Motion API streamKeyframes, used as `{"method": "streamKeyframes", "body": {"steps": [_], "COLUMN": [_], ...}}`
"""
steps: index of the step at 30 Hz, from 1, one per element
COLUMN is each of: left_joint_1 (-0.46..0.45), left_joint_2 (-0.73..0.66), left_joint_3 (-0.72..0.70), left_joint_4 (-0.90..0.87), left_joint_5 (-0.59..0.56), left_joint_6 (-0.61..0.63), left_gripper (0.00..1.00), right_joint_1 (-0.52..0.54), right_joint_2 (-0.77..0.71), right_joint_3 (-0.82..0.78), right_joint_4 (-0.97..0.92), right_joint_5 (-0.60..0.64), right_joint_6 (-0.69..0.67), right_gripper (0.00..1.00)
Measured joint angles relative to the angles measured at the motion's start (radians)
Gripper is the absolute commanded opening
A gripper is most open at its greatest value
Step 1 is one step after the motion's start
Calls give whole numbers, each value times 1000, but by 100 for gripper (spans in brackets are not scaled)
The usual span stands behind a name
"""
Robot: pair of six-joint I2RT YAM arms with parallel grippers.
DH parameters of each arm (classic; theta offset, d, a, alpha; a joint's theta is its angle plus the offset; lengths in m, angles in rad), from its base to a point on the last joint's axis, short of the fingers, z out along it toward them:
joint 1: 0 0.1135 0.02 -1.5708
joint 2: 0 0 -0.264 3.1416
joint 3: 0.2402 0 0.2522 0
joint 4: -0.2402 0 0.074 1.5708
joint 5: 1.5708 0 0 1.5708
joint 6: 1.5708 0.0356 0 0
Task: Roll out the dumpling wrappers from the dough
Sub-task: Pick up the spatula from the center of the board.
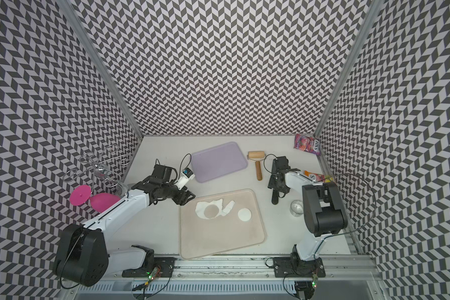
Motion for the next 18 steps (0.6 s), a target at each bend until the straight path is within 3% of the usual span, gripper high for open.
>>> {"method": "streamKeyframes", "body": {"steps": [5,9,18], "left_joint_1": [0,0,63], "left_joint_2": [0,0,50], "left_joint_3": [-6,-12,-34], "left_joint_4": [4,11,48], "left_joint_5": [-13,-60,-155], "left_joint_6": [0,-3,-11], "left_gripper": [70,71,70], "right_joint_1": [2,5,26], "right_joint_2": [1,0,-70], "right_joint_3": [-6,-10,-27], "right_joint_4": [21,34,-1], "right_joint_5": [-7,-14,-16], "right_joint_6": [-12,-19,-31], "right_gripper": [27,1,0]}}
